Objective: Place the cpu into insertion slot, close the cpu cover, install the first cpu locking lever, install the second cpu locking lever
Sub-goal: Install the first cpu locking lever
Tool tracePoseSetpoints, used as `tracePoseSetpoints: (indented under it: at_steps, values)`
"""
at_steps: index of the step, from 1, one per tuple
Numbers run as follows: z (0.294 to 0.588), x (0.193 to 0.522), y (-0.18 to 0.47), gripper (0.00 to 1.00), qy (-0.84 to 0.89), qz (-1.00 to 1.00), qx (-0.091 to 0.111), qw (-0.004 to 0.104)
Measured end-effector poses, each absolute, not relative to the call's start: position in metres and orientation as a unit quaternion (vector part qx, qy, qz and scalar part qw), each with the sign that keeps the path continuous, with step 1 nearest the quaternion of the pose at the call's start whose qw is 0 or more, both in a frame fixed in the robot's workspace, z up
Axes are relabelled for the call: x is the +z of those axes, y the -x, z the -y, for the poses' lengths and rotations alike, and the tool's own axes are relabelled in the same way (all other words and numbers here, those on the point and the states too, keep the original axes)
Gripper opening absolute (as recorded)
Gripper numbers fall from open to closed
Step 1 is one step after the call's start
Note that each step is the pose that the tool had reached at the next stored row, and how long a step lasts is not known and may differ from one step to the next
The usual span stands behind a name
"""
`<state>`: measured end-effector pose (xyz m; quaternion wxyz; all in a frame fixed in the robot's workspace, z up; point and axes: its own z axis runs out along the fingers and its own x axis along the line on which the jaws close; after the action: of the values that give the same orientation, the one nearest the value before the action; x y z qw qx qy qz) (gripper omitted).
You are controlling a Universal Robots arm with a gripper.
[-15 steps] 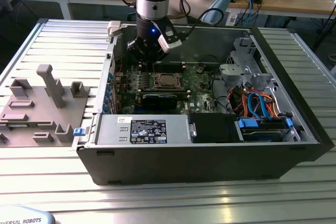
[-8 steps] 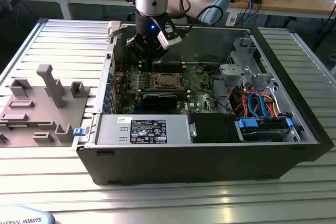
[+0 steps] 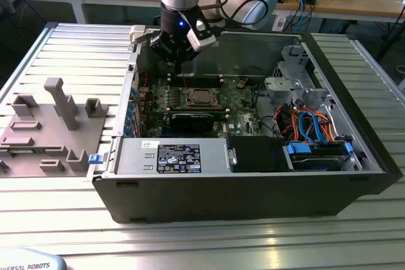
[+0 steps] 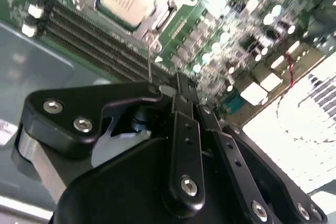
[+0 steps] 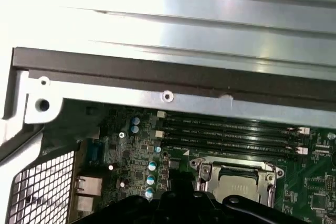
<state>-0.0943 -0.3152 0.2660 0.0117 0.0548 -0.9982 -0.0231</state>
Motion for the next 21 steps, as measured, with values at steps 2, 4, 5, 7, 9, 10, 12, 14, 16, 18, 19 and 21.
tracePoseSetpoints:
  at_steps: [2,4,5,7,9,10,12,14,16,18,19,21]
  values:
    - [0.313,0.266,0.091,0.11,-0.055,0.998,-0.023,0.012]
    - [0.313,0.266,0.088,0.11,-0.055,0.998,-0.023,0.012]
    - [0.313,0.266,0.086,0.11,-0.055,0.998,-0.023,0.012]
    - [0.312,0.266,0.082,0.11,-0.055,0.998,-0.023,0.013]
    - [0.312,0.266,0.081,0.11,-0.055,0.998,-0.023,0.013]
    - [0.312,0.266,0.080,0.11,-0.055,0.998,-0.023,0.013]
    - [0.312,0.266,0.079,0.11,-0.055,0.998,-0.023,0.013]
    - [0.312,0.266,0.077,0.11,-0.055,0.998,-0.023,0.013]
    - [0.311,0.266,0.076,0.11,-0.055,0.998,-0.023,0.013]
    - [0.311,0.266,0.075,0.11,-0.055,0.998,-0.023,0.013]
    - [0.311,0.265,0.074,0.11,-0.055,0.998,-0.023,0.014]
    - [0.311,0.265,0.072,0.11,-0.055,0.998,-0.023,0.014]
